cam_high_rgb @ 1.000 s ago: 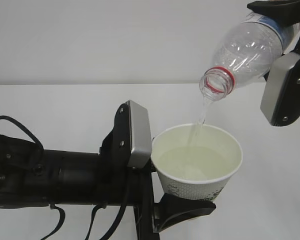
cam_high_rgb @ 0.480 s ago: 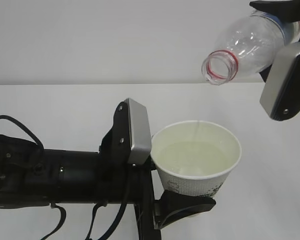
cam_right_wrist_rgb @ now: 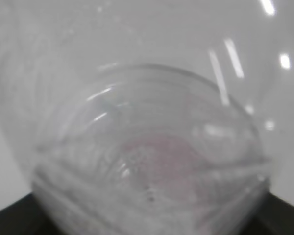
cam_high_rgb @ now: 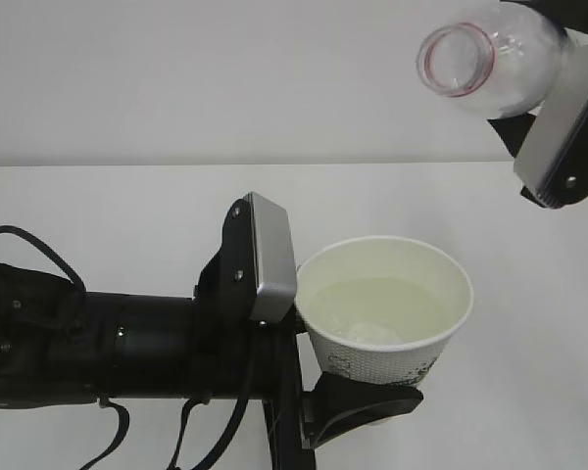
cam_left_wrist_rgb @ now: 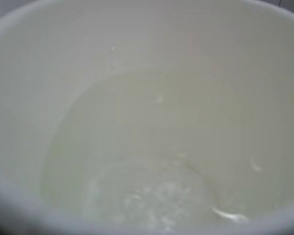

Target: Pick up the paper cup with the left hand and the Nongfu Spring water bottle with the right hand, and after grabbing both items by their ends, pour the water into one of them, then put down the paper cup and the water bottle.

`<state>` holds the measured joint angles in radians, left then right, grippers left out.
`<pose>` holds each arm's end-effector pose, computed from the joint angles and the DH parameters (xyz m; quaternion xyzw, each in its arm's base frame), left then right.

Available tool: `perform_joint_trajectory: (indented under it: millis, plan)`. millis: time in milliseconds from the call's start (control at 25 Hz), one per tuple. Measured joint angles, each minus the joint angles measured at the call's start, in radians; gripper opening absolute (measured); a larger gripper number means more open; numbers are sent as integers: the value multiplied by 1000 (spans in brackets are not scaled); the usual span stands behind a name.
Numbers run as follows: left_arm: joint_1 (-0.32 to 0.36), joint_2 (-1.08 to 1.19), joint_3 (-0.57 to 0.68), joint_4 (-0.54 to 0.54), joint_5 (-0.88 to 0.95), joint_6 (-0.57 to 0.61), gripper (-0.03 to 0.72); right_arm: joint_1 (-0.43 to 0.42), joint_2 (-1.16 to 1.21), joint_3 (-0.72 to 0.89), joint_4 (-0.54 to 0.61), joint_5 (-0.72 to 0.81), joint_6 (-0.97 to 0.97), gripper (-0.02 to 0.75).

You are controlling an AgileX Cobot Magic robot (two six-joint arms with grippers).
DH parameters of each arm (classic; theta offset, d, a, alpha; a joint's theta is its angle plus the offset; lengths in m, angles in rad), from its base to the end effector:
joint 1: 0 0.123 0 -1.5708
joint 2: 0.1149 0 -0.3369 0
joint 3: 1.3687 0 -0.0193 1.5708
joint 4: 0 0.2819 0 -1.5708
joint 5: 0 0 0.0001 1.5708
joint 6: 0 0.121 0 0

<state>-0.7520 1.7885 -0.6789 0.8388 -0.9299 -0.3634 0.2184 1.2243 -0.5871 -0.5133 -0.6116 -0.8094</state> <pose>0.2184 -0.3030 0.1829 0.5226 0.5851 -0.3911 0.4812 0.2749 0.0959 0.3197 -0.5421 0.4548 -0.2546 0.6591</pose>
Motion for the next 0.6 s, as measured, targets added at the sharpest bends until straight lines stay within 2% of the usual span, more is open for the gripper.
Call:
perform_joint_trajectory:
  millis: [360, 600]
  plan:
    - [0, 0, 0, 0, 0, 0, 510, 0, 0, 0, 3, 0, 204, 504]
    - [0, 0, 0, 0, 8, 0, 510, 0, 0, 0, 3, 0, 424, 504]
